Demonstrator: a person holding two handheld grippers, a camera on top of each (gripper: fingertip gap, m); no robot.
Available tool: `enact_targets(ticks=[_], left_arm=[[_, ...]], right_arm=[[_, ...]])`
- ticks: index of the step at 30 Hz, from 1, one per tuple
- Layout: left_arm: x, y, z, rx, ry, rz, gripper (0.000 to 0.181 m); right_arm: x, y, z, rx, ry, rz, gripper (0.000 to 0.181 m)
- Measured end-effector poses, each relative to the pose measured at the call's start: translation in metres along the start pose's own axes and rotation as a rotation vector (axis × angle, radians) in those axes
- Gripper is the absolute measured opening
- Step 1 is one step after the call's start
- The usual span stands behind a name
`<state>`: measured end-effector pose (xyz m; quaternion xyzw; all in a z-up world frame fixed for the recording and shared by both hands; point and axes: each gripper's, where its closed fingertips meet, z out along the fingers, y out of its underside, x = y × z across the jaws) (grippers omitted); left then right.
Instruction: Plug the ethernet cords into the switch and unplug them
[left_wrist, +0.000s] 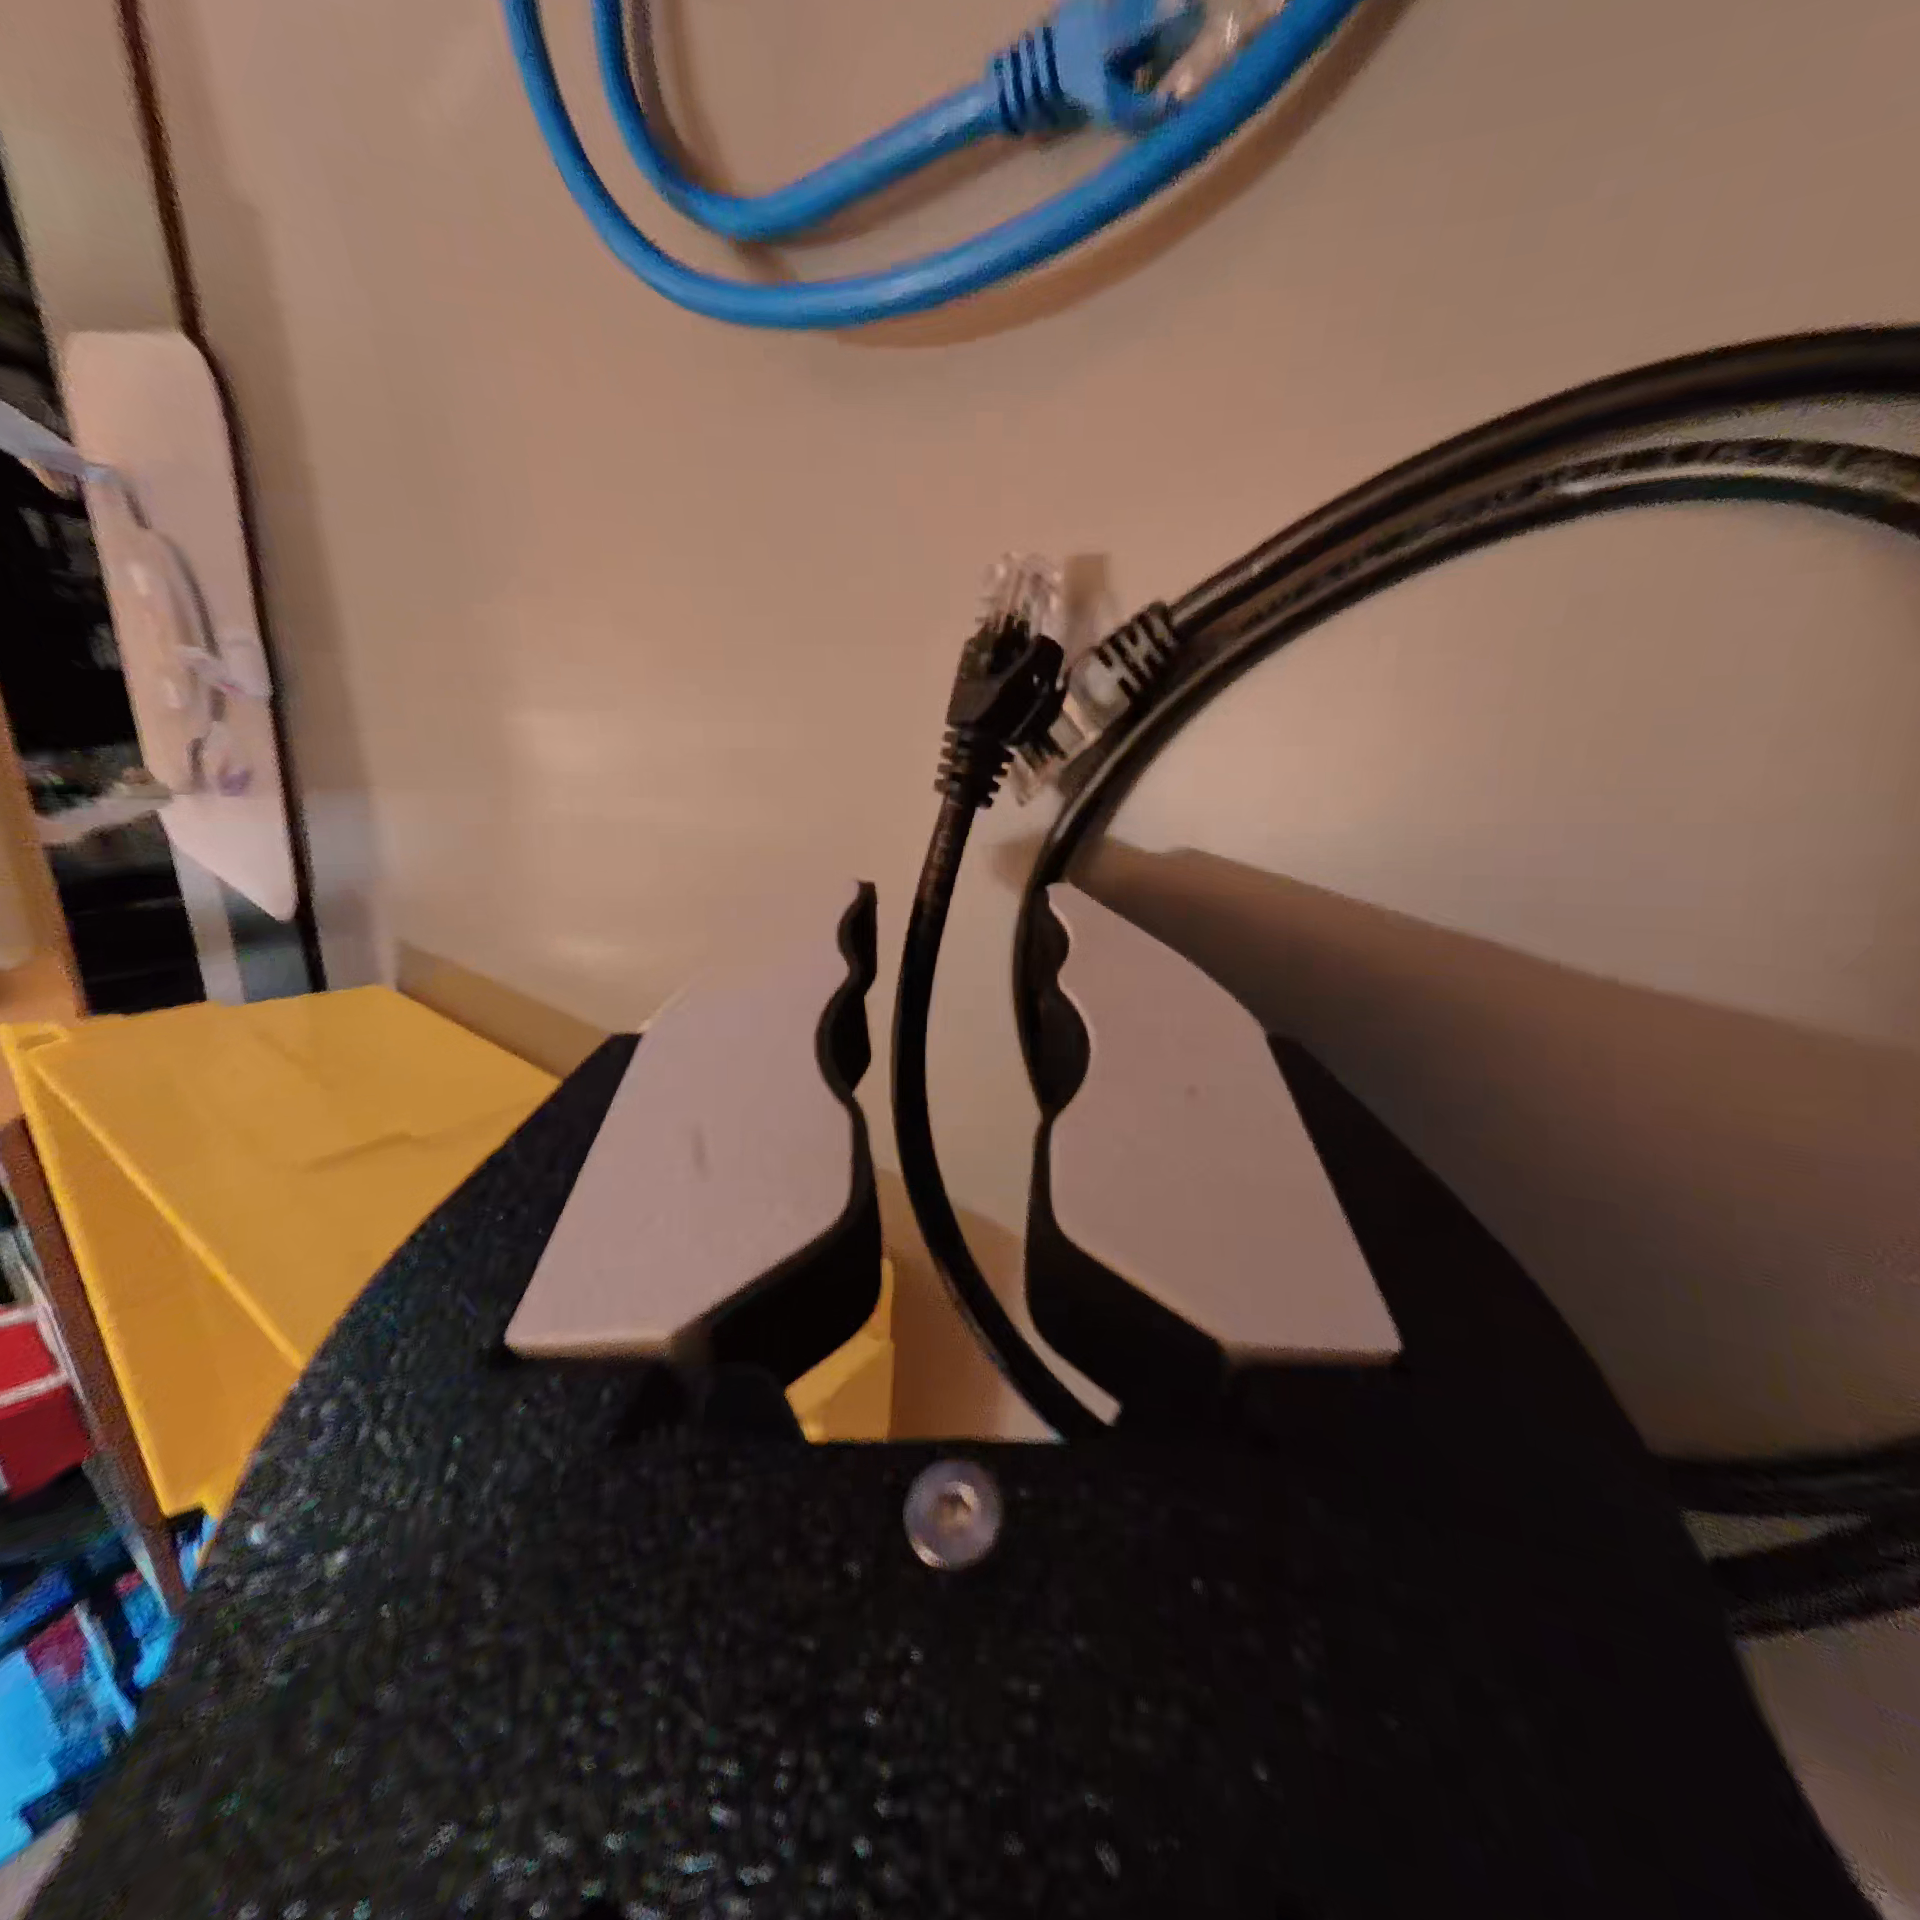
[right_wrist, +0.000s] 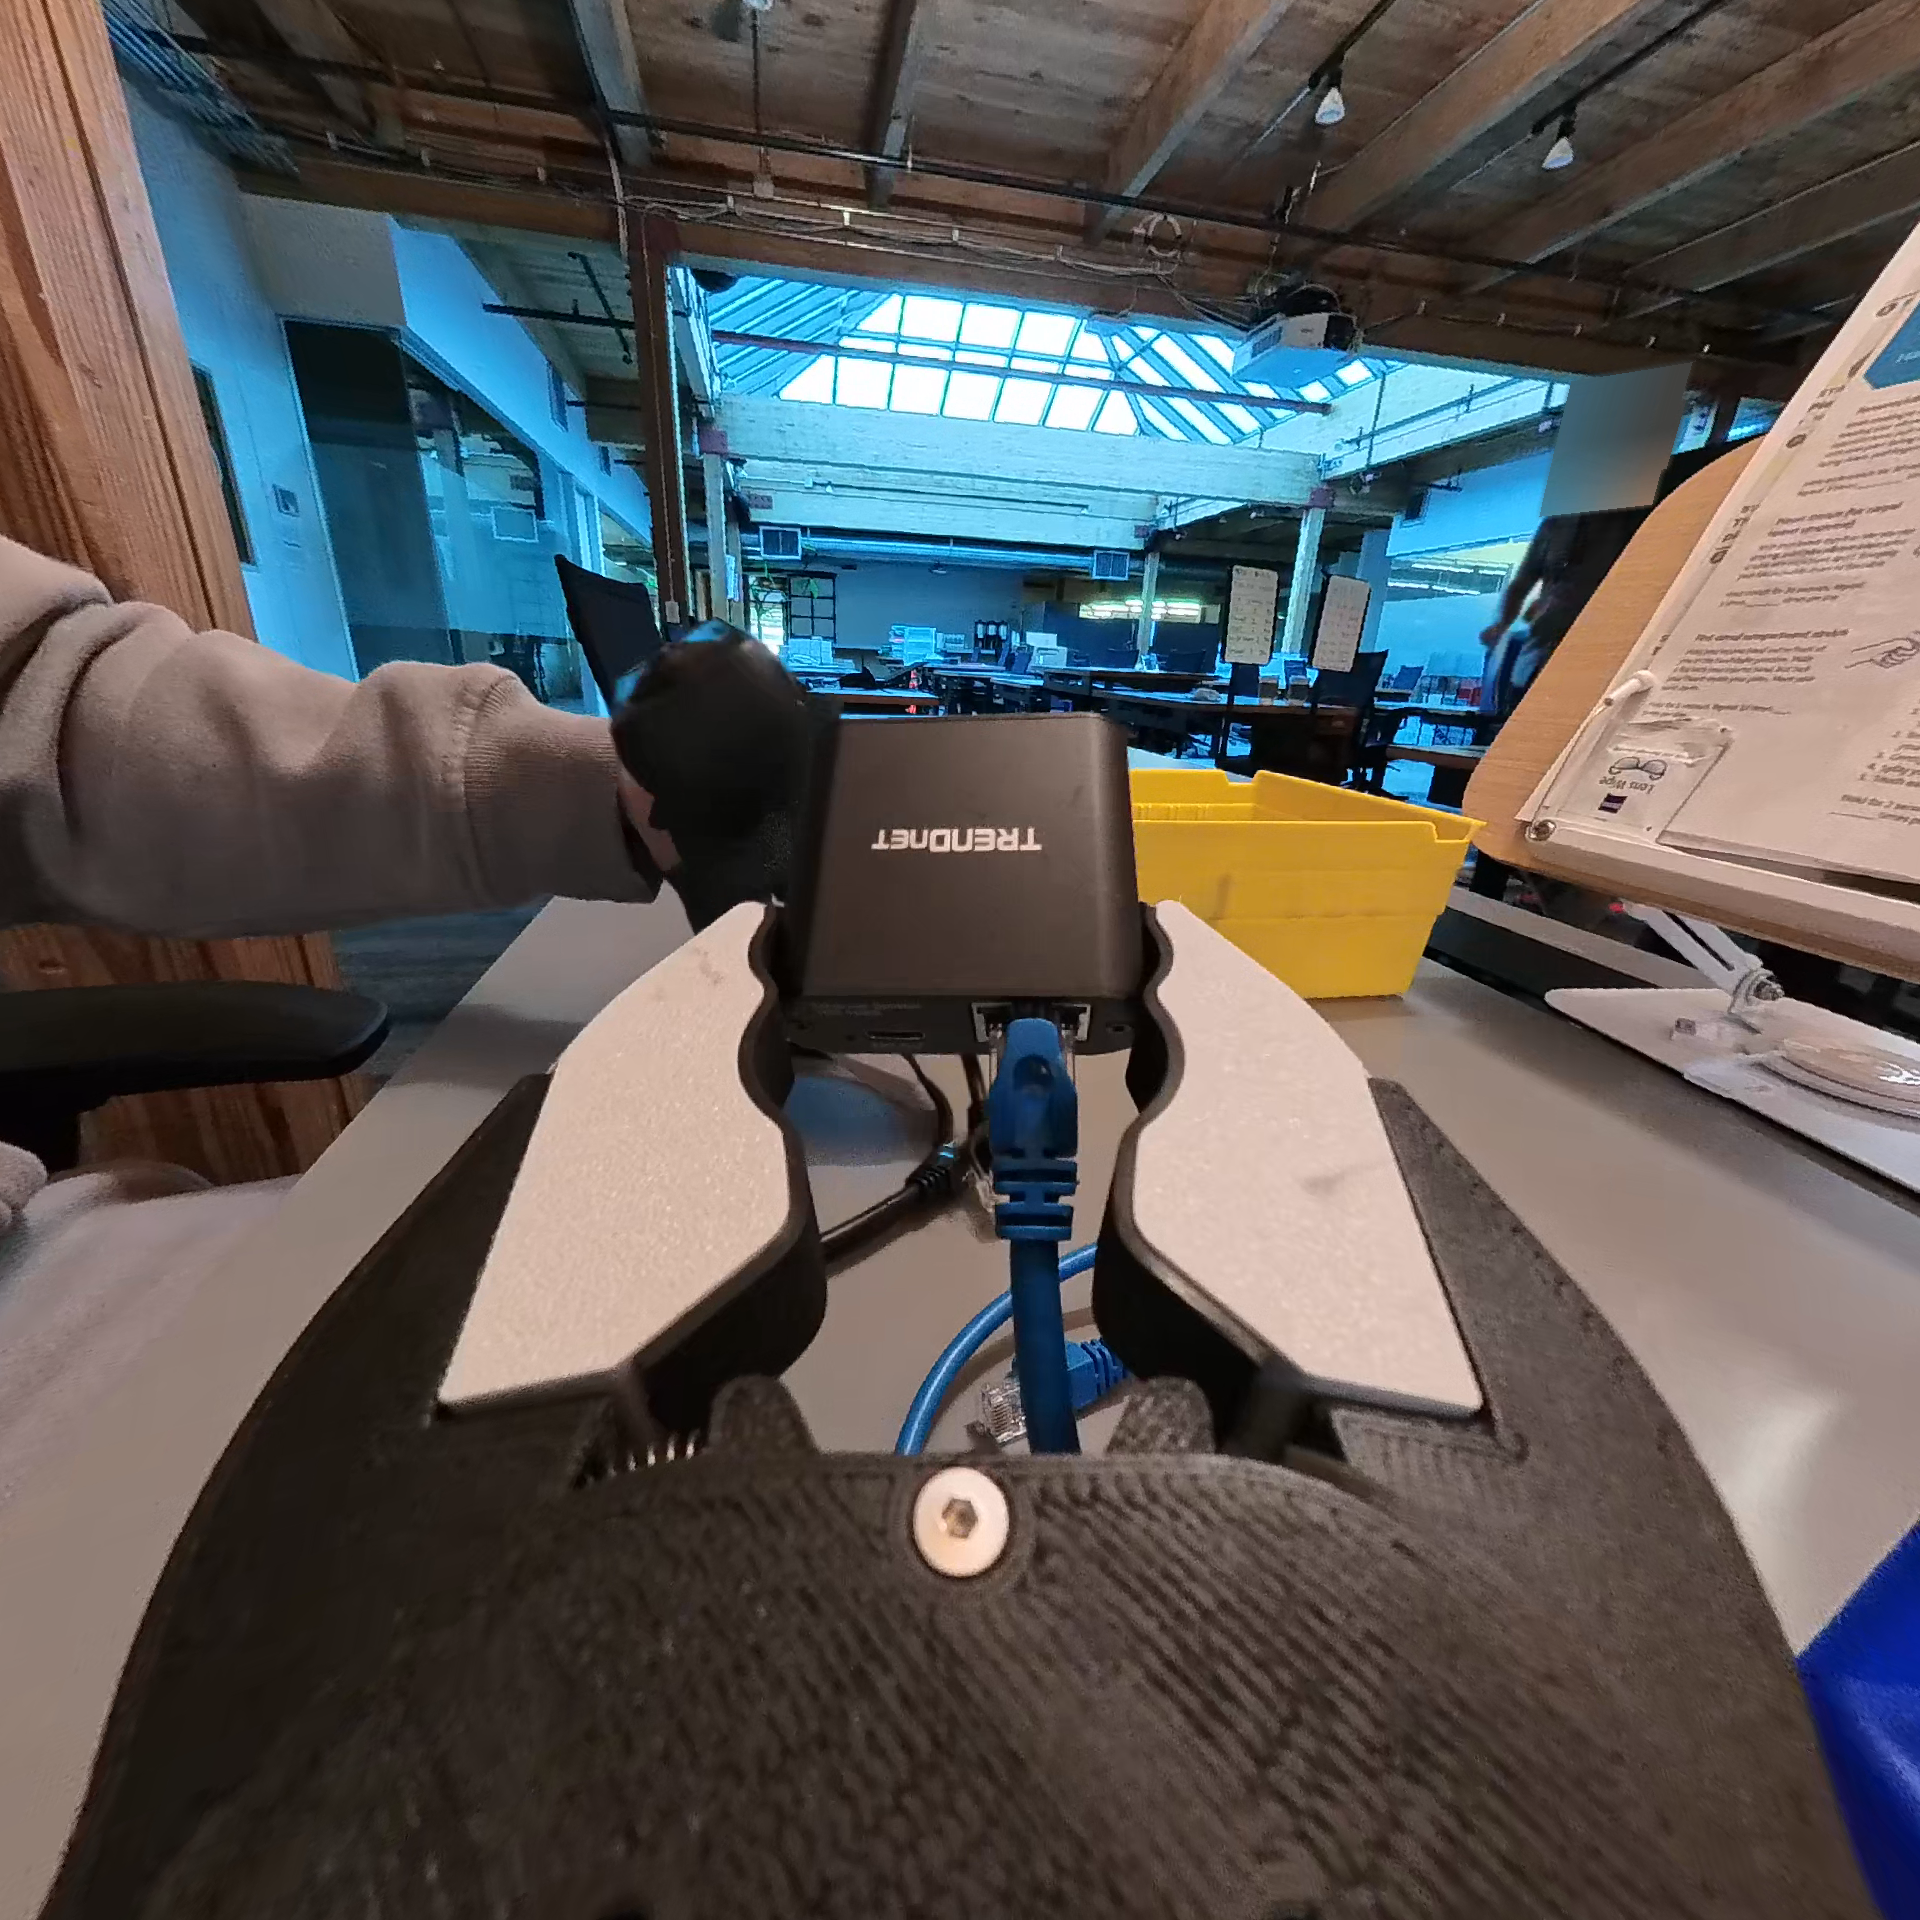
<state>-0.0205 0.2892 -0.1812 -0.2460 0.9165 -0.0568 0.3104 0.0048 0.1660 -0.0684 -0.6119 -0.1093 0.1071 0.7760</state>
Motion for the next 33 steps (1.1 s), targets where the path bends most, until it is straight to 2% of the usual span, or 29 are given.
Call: enact_targets(ticks=[1,3,7,11,17,19,23,28,33], left_arm=[[-0.001,-0.005,-0.002,0.037,-0.014,0.022,0.027],[-0.003,-0.010,-0.002,0.078,-0.050,0.081,0.025],[-0.011,-0.011,-0.008,0.057,-0.108,0.185,0.026],[-0.019,-0.027,-0.019,0.055,-0.137,0.292,0.026],[-0.008,-0.020,0.006,-0.044,-0.103,0.603,0.028],[-0.006,-0.018,0.013,-0.069,-0.097,0.661,0.028],[-0.006,-0.019,0.020,-0.093,-0.131,0.749,0.017],[-0.013,-0.017,0.023,-0.086,-0.218,0.670,0.006],[-0.016,-0.015,0.015,-0.010,-0.080,0.253,0.005]], right_arm=[[0.000,0.000,0.000,-0.002,-0.001,-0.001,0.064],[-0.001,0.000,0.000,-0.004,-0.003,-0.002,0.064],[-0.001,0.000,0.000,-0.004,-0.003,-0.008,0.064],[-0.002,0.001,0.001,-0.009,-0.008,-0.006,0.064],[-0.002,0.001,0.000,-0.007,-0.007,-0.010,0.064],[-0.002,0.001,0.000,-0.006,-0.008,-0.008,0.064],[-0.002,0.001,0.000,-0.004,-0.010,-0.004,0.064],[-0.002,0.001,0.000,-0.005,-0.011,-0.006,0.064],[-0.002,0.001,0.001,-0.009,-0.011,-0.009,0.064]])
